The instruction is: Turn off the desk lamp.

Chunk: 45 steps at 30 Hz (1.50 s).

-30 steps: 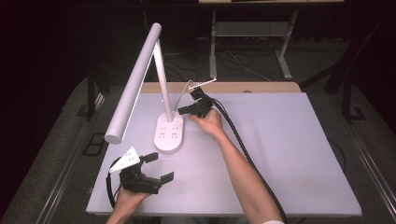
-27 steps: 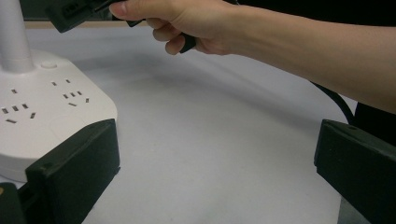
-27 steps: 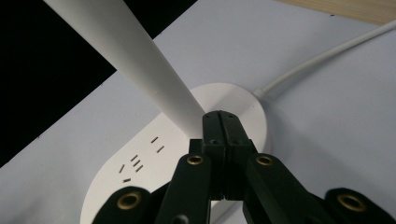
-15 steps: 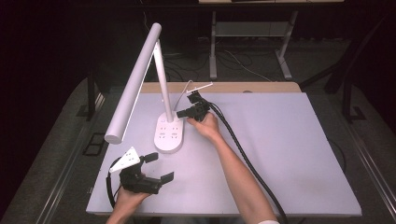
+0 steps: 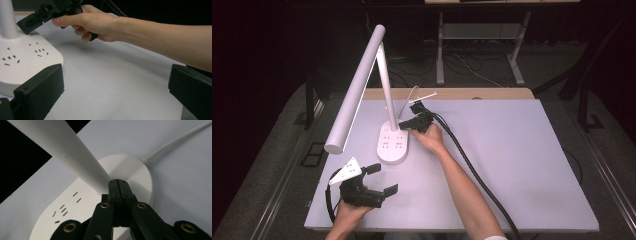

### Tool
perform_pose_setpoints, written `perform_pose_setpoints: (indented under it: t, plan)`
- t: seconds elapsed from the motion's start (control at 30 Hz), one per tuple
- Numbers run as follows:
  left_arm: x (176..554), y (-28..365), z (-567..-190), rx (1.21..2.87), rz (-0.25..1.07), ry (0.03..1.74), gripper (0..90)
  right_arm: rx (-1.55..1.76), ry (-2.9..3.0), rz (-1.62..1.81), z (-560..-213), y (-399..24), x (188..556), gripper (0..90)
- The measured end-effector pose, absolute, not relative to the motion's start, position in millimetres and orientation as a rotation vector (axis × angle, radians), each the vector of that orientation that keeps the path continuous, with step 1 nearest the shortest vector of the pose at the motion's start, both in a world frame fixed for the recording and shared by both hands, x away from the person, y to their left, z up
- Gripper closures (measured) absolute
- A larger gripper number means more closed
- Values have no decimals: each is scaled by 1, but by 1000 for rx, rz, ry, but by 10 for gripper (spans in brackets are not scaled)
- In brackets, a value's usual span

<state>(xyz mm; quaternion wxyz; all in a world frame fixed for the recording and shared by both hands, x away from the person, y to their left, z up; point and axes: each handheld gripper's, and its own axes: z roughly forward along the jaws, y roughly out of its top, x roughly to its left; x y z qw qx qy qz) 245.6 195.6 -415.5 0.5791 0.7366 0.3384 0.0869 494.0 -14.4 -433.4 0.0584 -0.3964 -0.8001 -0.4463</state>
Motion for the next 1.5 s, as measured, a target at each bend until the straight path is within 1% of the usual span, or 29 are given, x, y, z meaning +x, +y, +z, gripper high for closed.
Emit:
perform_pose_setpoints:
  t: [0.47, 0.77, 1.0, 1.5]
  plan:
    - [245, 196, -416, 1719, 202, 796, 0, -1222, -2475, -1347, -432, -12, 491, 900]
    - [245, 195, -416, 1717, 201, 794, 0, -1226, -2453, -1343, -431, -17, 493, 900]
    - [245, 195, -416, 1716, 202, 795, 0, -1203, -2501, -1333, -430, -10, 489, 900]
    - [246, 196, -416, 1717, 204, 799, 0, -1239, -2501, -1331, -429, -9, 487, 900]
